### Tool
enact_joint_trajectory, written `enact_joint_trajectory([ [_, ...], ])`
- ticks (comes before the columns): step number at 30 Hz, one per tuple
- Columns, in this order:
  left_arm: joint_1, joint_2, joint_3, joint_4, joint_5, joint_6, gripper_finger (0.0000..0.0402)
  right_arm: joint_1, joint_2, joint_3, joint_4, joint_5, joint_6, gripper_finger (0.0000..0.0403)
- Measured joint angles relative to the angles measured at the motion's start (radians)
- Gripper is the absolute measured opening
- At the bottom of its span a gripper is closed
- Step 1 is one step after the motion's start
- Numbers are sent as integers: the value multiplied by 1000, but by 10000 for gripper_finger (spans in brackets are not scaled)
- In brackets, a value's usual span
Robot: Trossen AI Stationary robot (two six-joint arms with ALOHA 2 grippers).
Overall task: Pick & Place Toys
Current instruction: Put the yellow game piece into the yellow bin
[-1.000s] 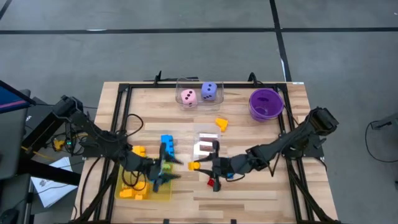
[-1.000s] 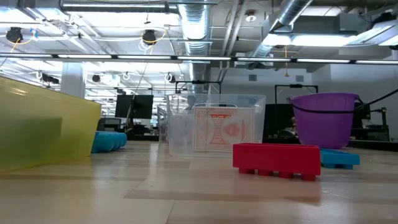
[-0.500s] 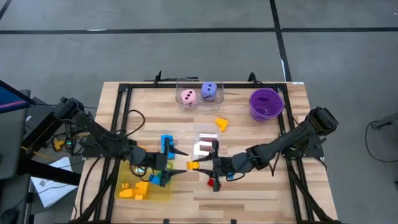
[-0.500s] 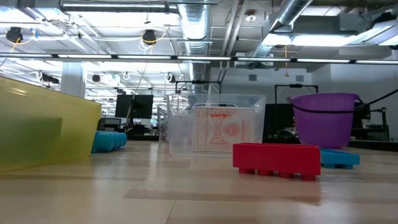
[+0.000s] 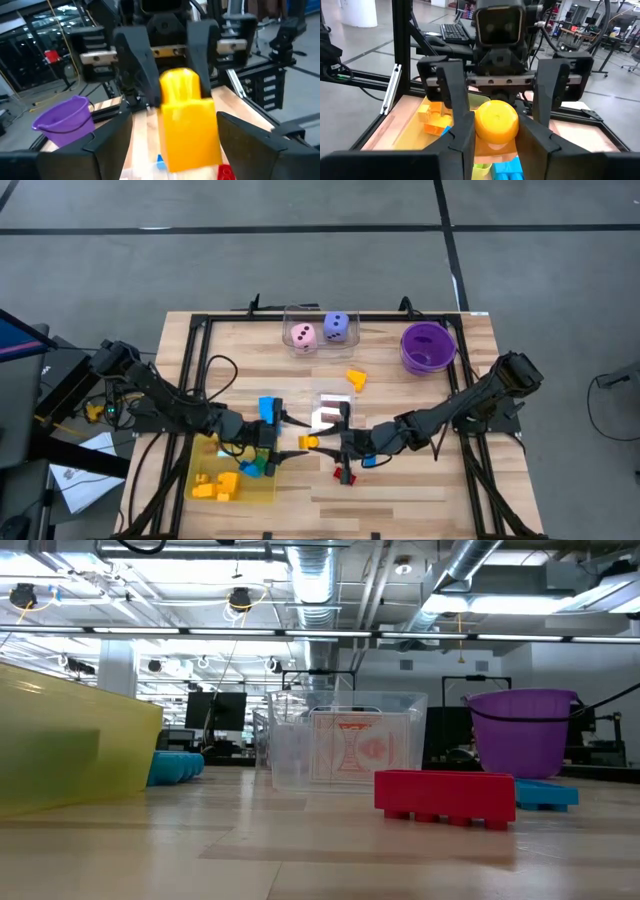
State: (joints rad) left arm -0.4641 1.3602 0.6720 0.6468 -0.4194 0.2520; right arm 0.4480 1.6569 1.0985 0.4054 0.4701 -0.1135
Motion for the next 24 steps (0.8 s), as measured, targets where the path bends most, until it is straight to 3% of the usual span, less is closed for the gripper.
enact_joint_trajectory([
  [7, 0, 0, 0, -2, 0, -28, 228, 0, 0, 0, 0, 10, 0, 106],
  [15, 0, -1, 0, -3, -7, -27, 133, 0, 0, 0, 0, 26, 0, 106],
  [19, 0, -10, 0, -16, -5, -25, 128, 3, 0, 0, 1, 29, -7, 119],
  [24, -1, -47, 0, -79, 3, -22, 128, 17, 0, 0, 3, 28, -20, 167],
])
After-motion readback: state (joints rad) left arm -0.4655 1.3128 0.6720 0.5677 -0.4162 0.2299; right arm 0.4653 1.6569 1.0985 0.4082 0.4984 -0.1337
